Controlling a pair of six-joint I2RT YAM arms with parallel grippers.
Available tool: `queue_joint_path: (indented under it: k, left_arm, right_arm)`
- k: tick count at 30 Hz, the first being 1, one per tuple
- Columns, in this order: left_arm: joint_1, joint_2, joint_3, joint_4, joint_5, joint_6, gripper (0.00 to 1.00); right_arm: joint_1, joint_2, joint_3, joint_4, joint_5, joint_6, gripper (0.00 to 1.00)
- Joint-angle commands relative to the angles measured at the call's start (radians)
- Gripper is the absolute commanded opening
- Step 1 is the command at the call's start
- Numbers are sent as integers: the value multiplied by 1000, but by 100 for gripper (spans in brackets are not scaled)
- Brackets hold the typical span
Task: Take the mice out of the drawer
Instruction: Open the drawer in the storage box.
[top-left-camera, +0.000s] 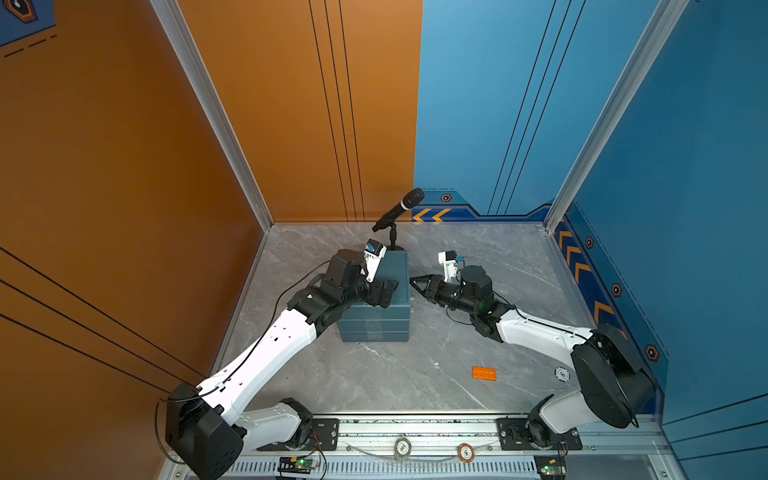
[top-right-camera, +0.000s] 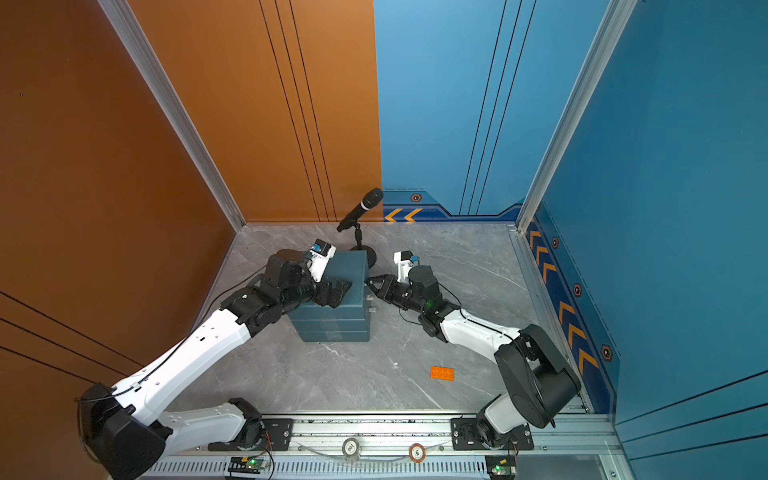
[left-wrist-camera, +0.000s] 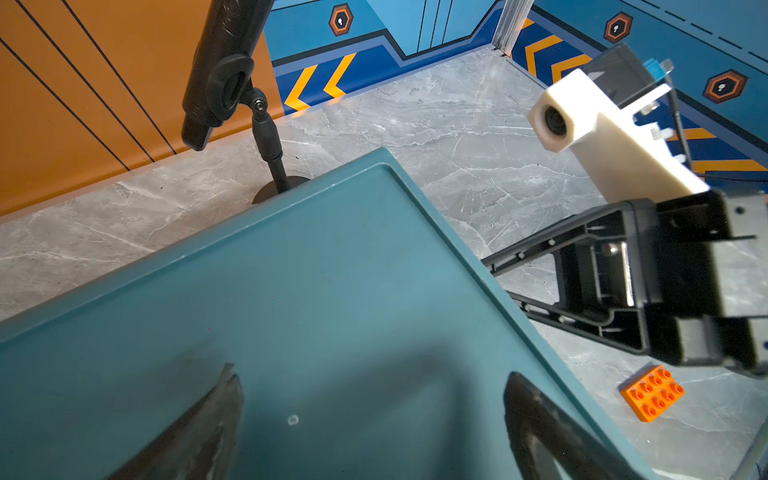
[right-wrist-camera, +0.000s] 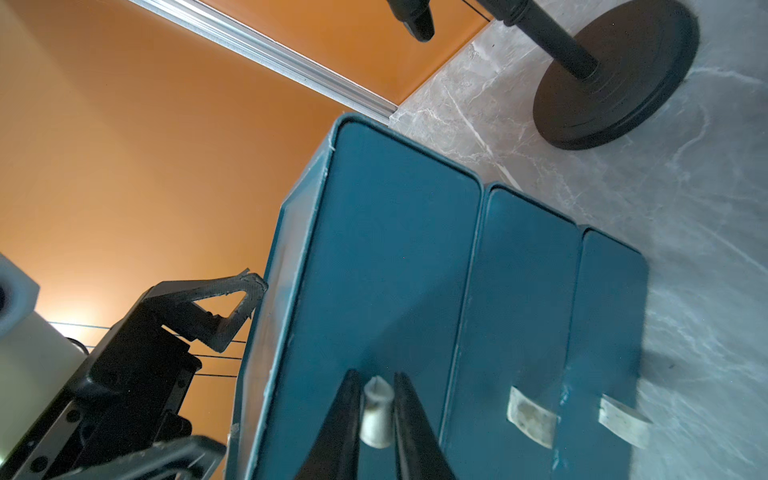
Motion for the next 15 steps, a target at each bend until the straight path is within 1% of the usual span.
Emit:
queue_joint_path:
  k: [1, 6, 9, 15]
  left_arm:
    - [-13, 4, -10, 1, -25, 15, 98]
    - [-17, 4, -10, 0, -31, 16, 98]
    - [-18, 5, -10, 1, -31, 18, 98]
    - [-20, 4, -10, 0, -35, 16, 98]
  right_arm:
    - [15, -14, 0, -20, 4, -18, 13]
    - [18, 0, 2, 8, 6, -10, 7]
    - [19, 6, 3, 19, 7, -8, 0]
    - [22, 10, -2, 26, 20, -1, 0]
